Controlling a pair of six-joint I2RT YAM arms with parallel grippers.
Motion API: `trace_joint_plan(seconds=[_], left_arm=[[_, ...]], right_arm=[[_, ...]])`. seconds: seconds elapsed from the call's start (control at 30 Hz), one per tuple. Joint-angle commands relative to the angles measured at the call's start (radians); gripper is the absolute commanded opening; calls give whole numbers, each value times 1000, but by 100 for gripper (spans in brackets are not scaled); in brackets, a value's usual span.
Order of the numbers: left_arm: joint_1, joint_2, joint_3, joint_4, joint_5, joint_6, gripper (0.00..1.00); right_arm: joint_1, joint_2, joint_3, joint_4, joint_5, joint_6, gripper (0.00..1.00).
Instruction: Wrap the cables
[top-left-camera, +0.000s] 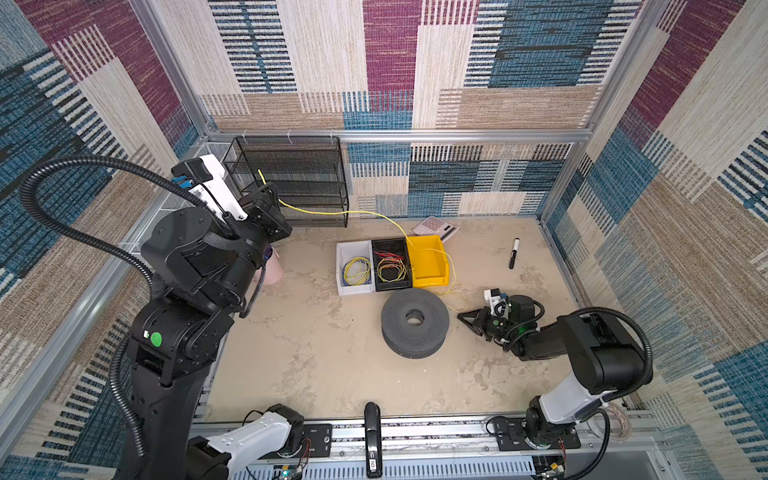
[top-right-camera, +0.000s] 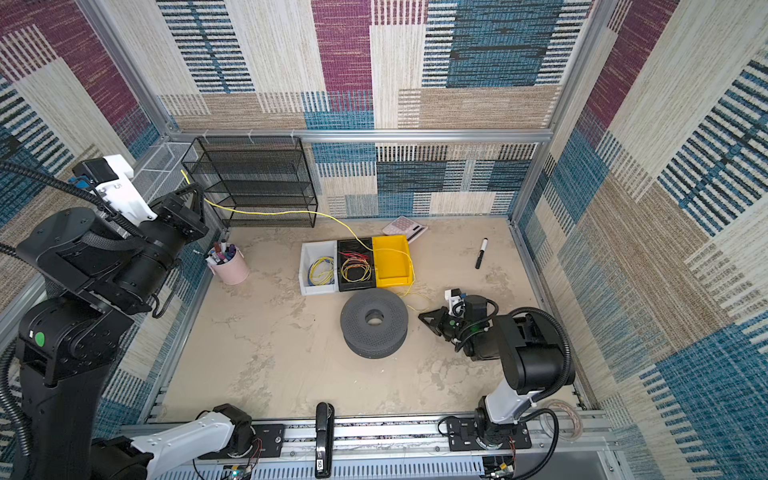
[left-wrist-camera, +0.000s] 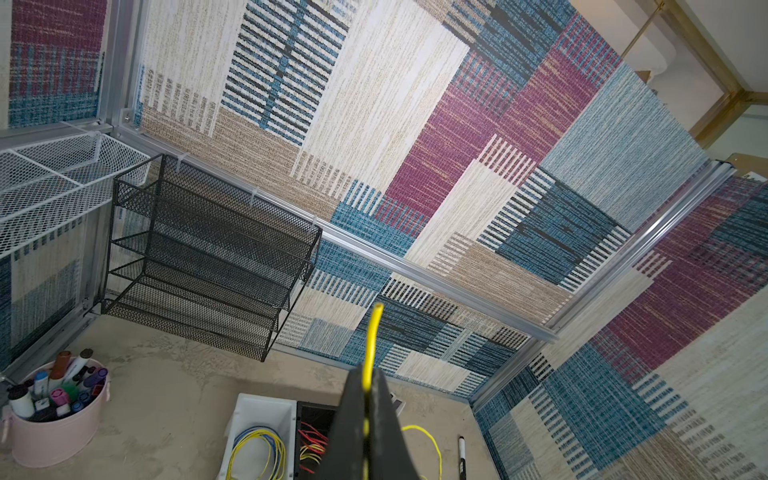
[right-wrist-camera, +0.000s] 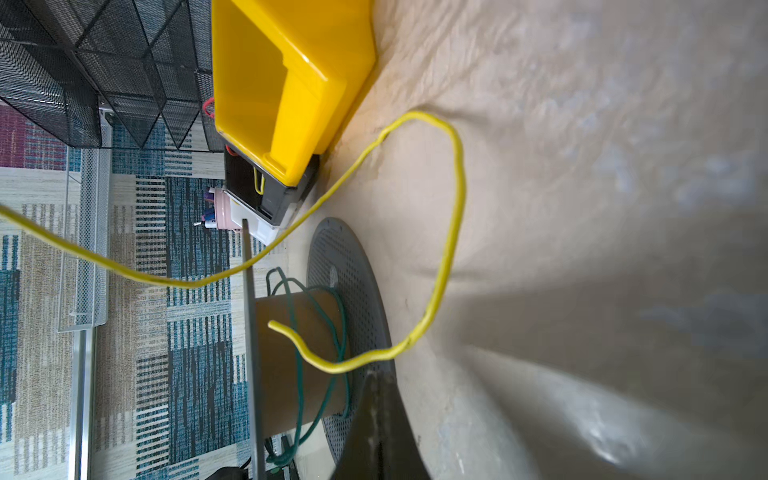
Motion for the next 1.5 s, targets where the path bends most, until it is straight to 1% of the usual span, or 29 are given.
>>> trace_joint_plan(seconds=[0.0,0.07,0.13,0.17,0.2,0.27,0.3,0.43,0.47,0.53,0.67,0.83,0.93,1.13,1.27,1.33,1.4,1.47], left_arm=[[1,-4,12,-12,-21,28,0],[1,-9,10,-13,-19,28,0],[1,-17,-2,-6,-16,26,0],[1,-19,-6,-3,-15,22,0],[0,-20,-9,-1,-11,19,0],[1,-20,-13,1,-4,14,0],[0,-20,-15,4,-2,11,0],[1,-31,-32,21,3,4,0],[1,-33,-36,22,4,4,0],[1,-34,-35,21,5,3,0],[1,-33,-22,10,8,10,0],[1,-28,-6,-5,13,5,0],[1,-25,9,-20,20,3,0],[1,-25,16,-33,40,-11,0],[1,-25,25,-49,57,-13,0],[1,-27,33,-60,62,-13,0],[1,-27,41,-70,69,-11,0],[1,-27,44,-72,79,-7,0]], right_arm=[[-4,-61,22,-76,71,-55,0],[-13,-103,34,-130,88,-79,0],[-18,-128,44,-160,75,-88,0],[-19,-137,48,-168,57,-86,4],[-19,-143,44,-160,41,-74,11],[-18,-149,17,-113,13,-27,36],[-18,-146,11,-97,-3,-13,43],[-18,-116,-12,-58,-10,3,66],[-19,-106,-14,-47,-7,4,69],[-19,-82,-7,-39,4,-1,72],[-18,-3,17,12,9,7,71],[-7,113,73,69,-2,31,68],[-1,162,93,103,10,50,64],[21,243,143,113,10,49,56],[25,288,171,146,13,71,48],[27,304,187,158,18,83,40],[29,314,201,159,23,86,35],[31,317,208,162,24,88,28]])
